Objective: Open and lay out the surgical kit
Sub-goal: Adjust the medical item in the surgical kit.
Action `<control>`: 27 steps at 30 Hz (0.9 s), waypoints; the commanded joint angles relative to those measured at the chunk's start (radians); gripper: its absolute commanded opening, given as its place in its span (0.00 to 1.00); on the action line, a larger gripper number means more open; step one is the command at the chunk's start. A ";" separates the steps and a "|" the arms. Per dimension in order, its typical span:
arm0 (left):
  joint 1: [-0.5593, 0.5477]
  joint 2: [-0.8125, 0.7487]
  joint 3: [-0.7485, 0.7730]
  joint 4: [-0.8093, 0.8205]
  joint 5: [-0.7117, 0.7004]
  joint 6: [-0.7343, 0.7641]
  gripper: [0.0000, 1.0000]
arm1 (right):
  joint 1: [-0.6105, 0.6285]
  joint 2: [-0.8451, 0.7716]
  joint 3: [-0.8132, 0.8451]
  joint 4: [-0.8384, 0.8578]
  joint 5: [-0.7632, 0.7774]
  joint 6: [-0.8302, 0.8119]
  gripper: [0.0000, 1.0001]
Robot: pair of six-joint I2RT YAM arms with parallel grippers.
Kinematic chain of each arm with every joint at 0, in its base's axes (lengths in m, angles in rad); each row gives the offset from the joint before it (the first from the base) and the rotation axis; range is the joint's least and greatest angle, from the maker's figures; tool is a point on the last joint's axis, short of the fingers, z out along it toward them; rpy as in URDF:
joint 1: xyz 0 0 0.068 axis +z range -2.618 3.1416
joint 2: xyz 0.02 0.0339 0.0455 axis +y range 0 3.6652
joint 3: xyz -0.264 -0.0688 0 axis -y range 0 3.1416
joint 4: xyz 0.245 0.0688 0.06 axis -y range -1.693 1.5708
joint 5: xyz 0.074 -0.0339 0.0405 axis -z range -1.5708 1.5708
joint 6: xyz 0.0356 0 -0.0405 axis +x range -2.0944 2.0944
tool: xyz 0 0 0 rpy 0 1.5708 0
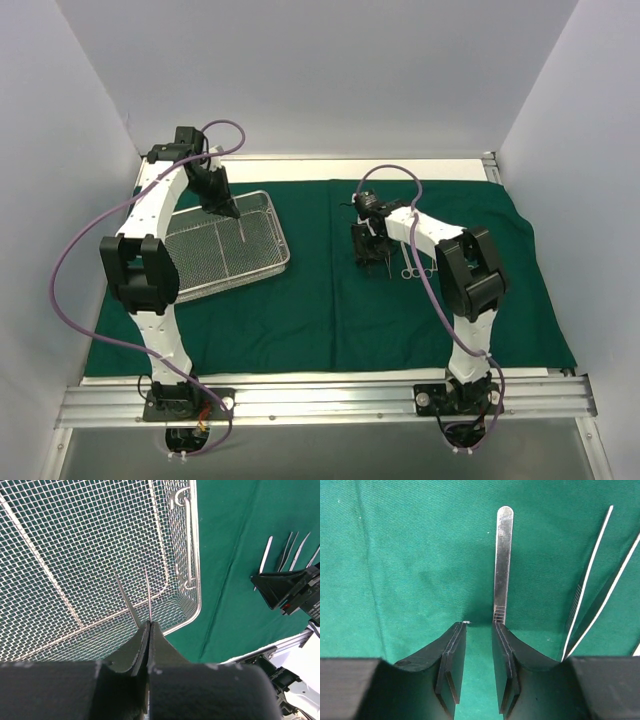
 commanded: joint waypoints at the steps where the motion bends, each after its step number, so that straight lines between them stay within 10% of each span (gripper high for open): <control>1: -0.001 -0.049 0.003 0.045 0.032 -0.007 0.02 | 0.009 -0.009 0.025 -0.046 0.056 0.009 0.28; 27: -0.004 -0.033 0.002 0.057 0.052 -0.005 0.02 | -0.014 0.034 0.019 -0.041 0.045 -0.036 0.27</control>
